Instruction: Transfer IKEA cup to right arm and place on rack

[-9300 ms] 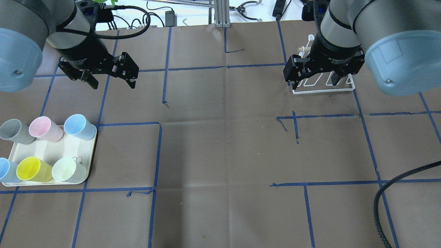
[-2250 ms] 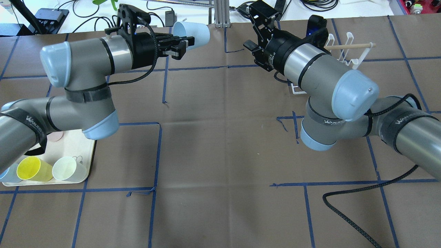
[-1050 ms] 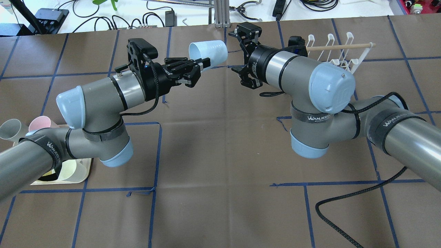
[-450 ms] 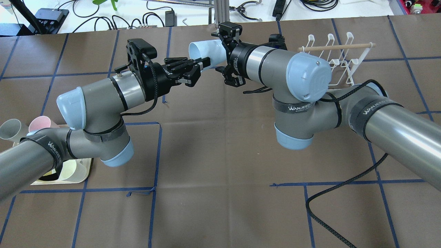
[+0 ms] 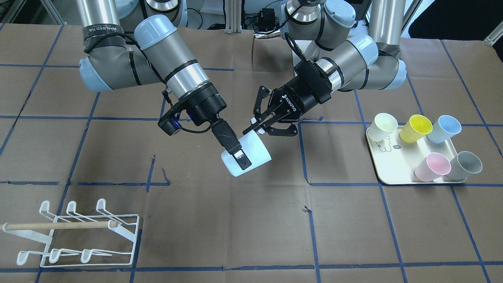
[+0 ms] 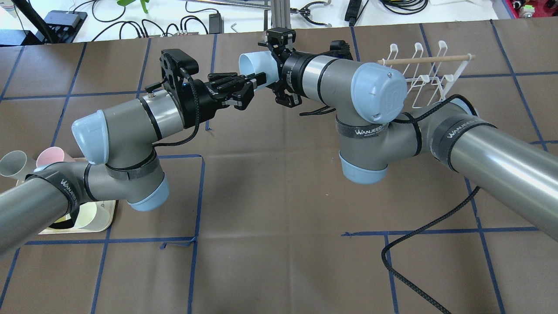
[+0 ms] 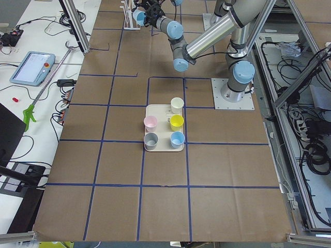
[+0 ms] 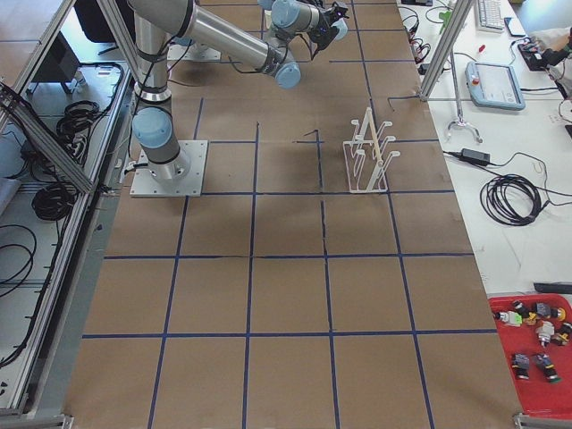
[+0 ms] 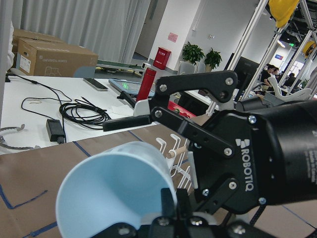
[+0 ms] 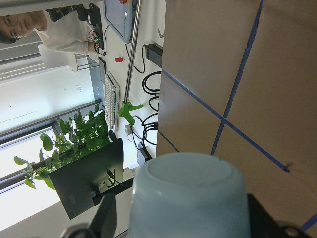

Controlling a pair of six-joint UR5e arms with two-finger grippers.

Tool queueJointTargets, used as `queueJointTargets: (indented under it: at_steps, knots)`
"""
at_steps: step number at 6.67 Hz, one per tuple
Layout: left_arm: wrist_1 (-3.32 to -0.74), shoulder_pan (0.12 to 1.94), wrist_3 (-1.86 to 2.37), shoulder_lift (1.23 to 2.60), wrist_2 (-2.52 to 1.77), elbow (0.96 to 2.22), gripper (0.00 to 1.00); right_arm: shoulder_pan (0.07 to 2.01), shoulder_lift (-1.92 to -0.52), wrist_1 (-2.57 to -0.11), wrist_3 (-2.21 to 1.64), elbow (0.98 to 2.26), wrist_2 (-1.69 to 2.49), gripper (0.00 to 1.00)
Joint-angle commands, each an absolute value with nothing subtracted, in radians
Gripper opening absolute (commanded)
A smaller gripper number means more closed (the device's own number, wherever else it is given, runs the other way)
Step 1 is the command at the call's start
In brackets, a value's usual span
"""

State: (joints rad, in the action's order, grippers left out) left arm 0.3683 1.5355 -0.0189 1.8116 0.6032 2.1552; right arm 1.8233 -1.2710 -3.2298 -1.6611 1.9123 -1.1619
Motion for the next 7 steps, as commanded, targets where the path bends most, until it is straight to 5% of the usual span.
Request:
queueJointTargets:
  at_steps: [1, 3, 5, 6, 7]
  knots:
    - [0.368, 1.536, -0.018, 1.812, 0.604, 2.155, 0.07, 1.822, -1.27, -3.237, -1.655, 1.913, -1.154, 0.57]
    - [0.37, 1.536, -0.003, 1.812, 0.607, 2.152, 0.11, 1.822, -1.27, -3.238, -1.652, 1.914, -1.154, 0.44]
    - [0.37, 1.534, 0.002, 1.812, 0.623, 2.143, 0.79, 1.822, -1.275, -3.229, -1.652, 1.914, -1.154, 0.4]
    - [0.37, 1.532, 0.033, 1.813, 0.621, 2.143, 0.98, 1.822, -1.276, -3.229, -1.652, 1.914, -1.154, 0.38]
    - [0.37, 1.531, 0.046, 1.812, 0.621, 2.141, 0.98, 1.822, -1.276, -3.229, -1.651, 1.913, -1.154, 0.36]
